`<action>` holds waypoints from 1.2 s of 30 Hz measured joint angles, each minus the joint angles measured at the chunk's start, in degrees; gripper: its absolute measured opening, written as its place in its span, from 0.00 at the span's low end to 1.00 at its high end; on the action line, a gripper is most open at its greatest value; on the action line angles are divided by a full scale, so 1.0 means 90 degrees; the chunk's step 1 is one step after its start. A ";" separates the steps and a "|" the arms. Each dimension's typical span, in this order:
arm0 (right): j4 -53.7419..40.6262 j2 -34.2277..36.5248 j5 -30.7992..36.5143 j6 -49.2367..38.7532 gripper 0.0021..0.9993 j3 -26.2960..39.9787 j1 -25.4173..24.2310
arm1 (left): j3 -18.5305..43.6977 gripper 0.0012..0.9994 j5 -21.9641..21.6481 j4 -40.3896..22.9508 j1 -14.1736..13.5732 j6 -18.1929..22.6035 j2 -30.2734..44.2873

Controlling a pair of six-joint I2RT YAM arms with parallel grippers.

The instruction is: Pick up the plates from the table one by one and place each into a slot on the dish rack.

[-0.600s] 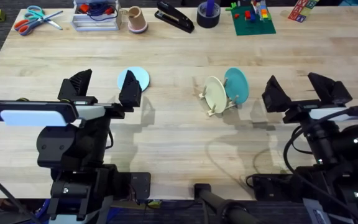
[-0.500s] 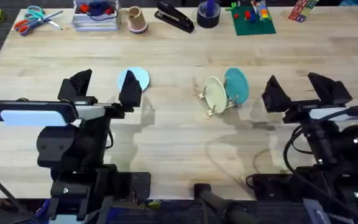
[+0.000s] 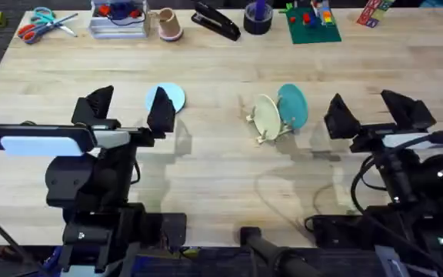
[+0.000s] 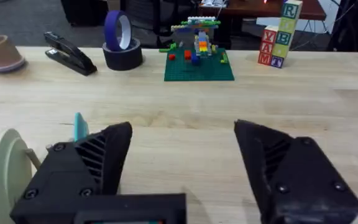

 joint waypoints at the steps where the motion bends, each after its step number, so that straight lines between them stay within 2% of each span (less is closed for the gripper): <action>1: 0.0000 0.0000 0.0000 0.0000 0.99 0.0000 0.0000 | 0.0000 0.99 0.0000 0.0000 0.0002 -0.0001 0.0000; 10: 0.0005 0.0000 -0.0002 -0.0010 0.99 0.0000 0.0000 | 0.0000 0.99 0.0000 0.0000 0.0002 0.0000 0.0000; 15: 0.0000 0.0000 0.0000 -0.0363 0.99 0.0007 0.0000 | 0.0019 0.99 0.0000 -0.0016 0.0000 0.0000 0.0000; 18: -0.0059 0.0000 0.0000 -0.0517 0.99 0.0046 0.0000 | 0.0195 0.99 0.0000 -0.0261 0.0002 0.0000 0.0000; 26: -0.0384 0.0005 -0.0024 -0.0649 0.99 0.0731 0.0000 | 0.1533 0.99 -0.0002 -0.1818 0.0002 0.0024 0.0000; 30: -0.1132 0.0005 -0.0027 -0.0670 0.99 0.1361 0.0000 | 0.2257 0.99 -0.0002 -0.2748 0.0002 0.0108 0.0000; 36: -0.2426 0.0010 -0.0056 -0.0670 0.99 0.2356 0.0000 | 0.3409 0.99 -0.0002 -0.3763 0.0002 0.0175 0.0172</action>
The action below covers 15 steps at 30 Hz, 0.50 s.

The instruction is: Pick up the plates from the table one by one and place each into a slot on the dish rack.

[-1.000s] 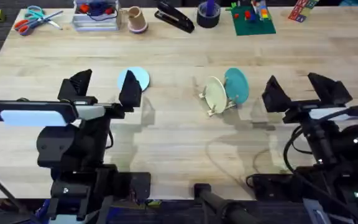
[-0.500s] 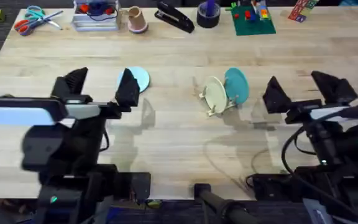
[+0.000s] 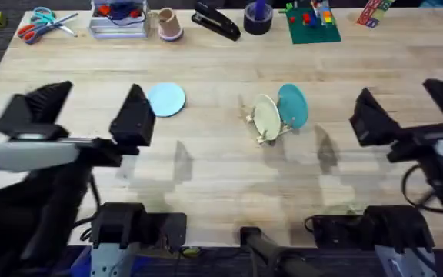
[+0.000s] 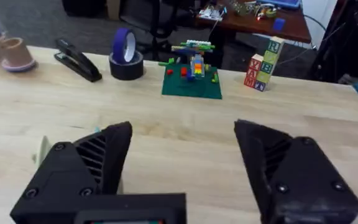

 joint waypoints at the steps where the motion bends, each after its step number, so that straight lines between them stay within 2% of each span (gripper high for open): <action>1: -0.0152 0.0009 -0.0010 0.0000 0.99 0.0163 0.0000 | 0.0205 0.99 0.0000 -0.0117 0.0000 0.0002 0.0095; 8: -0.0751 0.0520 -0.0018 0.0000 0.99 0.1386 0.0000 | 0.1521 0.99 0.0002 -0.0742 0.0000 0.0021 0.1175; 15: -0.1455 0.1589 -0.0018 0.0000 0.99 0.2702 0.0000 | 0.2933 0.99 0.0012 -0.1603 -0.0002 0.0022 0.2591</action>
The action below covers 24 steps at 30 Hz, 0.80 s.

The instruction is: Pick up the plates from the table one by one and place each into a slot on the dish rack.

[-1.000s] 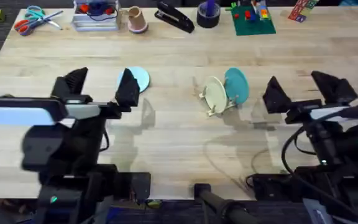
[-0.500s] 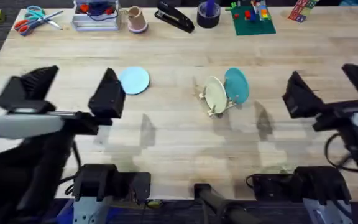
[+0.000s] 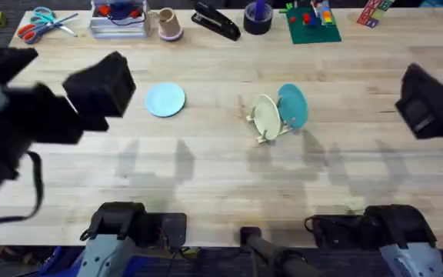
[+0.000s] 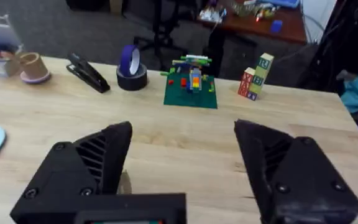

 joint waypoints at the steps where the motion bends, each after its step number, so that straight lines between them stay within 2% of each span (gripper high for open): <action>1: -0.0129 0.0188 0.0002 0.0000 0.99 0.0210 0.0000 | 0.0244 0.99 0.0001 -0.0178 0.0002 0.0000 0.0222; 16: -0.2350 0.2839 0.0000 -0.0002 0.99 0.3159 0.0000 | 0.3517 0.99 0.0016 -0.2861 0.0002 0.0017 0.3200; 24: -0.3855 0.4122 -0.0001 -0.0002 0.99 0.4586 0.0000 | 0.4628 0.99 0.0018 -0.3796 0.0002 0.0017 0.4213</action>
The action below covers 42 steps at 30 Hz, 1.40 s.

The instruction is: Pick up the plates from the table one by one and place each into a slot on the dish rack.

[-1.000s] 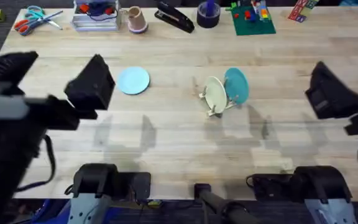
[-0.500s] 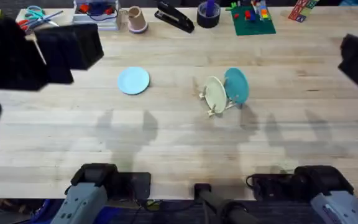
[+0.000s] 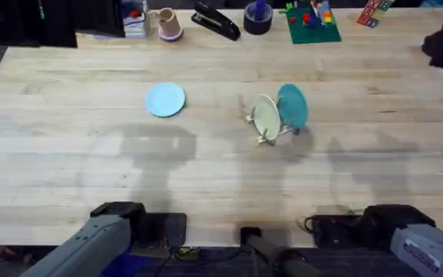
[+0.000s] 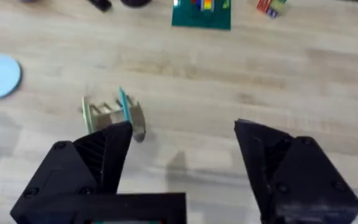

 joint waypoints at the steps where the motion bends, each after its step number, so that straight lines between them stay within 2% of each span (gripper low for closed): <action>1: -0.0141 0.0142 0.0000 0.0001 0.99 0.0151 0.0000 | 0.0101 0.99 0.0000 -0.0087 0.0000 0.0000 0.0076; 8: -0.0835 0.0778 -0.0002 0.0000 0.99 0.0791 0.0000 | 0.0376 0.99 0.0000 -0.0354 0.0000 0.0000 0.0219; 25: -0.0870 0.0937 -0.0024 0.0002 0.99 0.0840 0.0000 | 0.0379 1.00 -0.0053 -0.0406 0.0000 0.0000 0.0219; 26: -0.0870 0.0938 -0.0024 0.0002 0.99 0.0840 0.0000 | 0.0379 0.91 -0.0055 -0.0406 0.0000 -0.0003 0.0219; 30: -0.0871 0.0937 -0.0027 0.0002 0.99 0.0840 0.0000 | 0.0379 0.46 -0.0070 -0.0406 -0.0001 0.0006 0.0219; 31: -0.0870 0.0938 -0.0026 0.0002 0.99 0.0840 0.0000 | 0.0379 0.31 -0.0070 -0.0406 0.0000 0.0002 0.0219; 32: -0.0870 0.0937 -0.0027 0.0002 0.99 0.0840 0.0000 | 0.0379 0.04 -0.0070 -0.0451 0.0000 0.0024 0.0219; 42: -0.0873 0.0937 -0.0027 0.0002 0.99 0.0840 0.0000 | 0.0379 0.04 -0.0063 -0.0556 0.0000 -0.0307 0.0222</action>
